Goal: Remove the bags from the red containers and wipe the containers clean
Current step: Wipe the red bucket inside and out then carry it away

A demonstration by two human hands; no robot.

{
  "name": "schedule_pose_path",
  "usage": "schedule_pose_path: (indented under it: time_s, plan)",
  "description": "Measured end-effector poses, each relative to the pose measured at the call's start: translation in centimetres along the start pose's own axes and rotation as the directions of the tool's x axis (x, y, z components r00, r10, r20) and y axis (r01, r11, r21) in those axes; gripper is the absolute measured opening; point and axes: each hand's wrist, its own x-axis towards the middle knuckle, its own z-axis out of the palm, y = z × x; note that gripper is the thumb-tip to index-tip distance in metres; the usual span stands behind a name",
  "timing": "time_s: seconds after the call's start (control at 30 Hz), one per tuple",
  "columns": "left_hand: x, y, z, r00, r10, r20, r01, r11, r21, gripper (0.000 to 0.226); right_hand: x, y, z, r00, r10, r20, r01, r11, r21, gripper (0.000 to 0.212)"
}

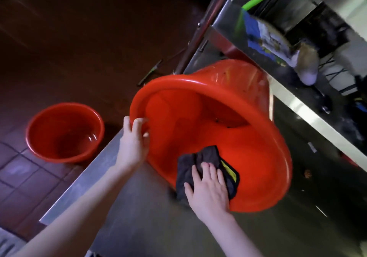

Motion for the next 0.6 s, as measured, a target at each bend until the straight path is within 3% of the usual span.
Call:
schedule_pose_path:
  time_s: [0.1, 0.23, 0.33, 0.43, 0.6]
  plan:
    - [0.6, -0.7, 0.6, 1.000, 0.012, 0.020, -0.013, 1.000, 0.021, 0.036, 2.0, -0.4, 1.7, 0.999, -0.005, 0.049, 0.002, 0.998, 0.056, 0.063]
    - [1.0, -1.9, 1.3, 0.992, 0.127, -0.006, -0.127, 0.992, -0.017, 0.037, 5.6, -1.5, 3.5, 0.990, 0.136, 0.025, -0.138, 0.974, 0.178, 0.073]
    - [1.6, -3.4, 1.7, 0.983, 0.181, -0.025, -0.182, 0.982, -0.050, 0.034, 10.1, -0.9, 4.5, 0.957, 0.286, -0.037, -0.281, 0.954, 0.108, 0.073]
    - [1.9, -4.9, 2.1, 0.987, 0.154, -0.051, -0.159, 0.981, -0.110, 0.036, 16.5, 1.3, 4.3, 0.890, 0.457, -0.007, -0.456, 0.888, 0.057, 0.070]
    - [0.3, -4.7, 4.1, 0.984, 0.116, -0.134, -0.130, 0.987, -0.098, 0.028, 22.0, 3.1, 3.3, 0.887, 0.444, 0.126, -0.456, 0.885, 0.097, 0.067]
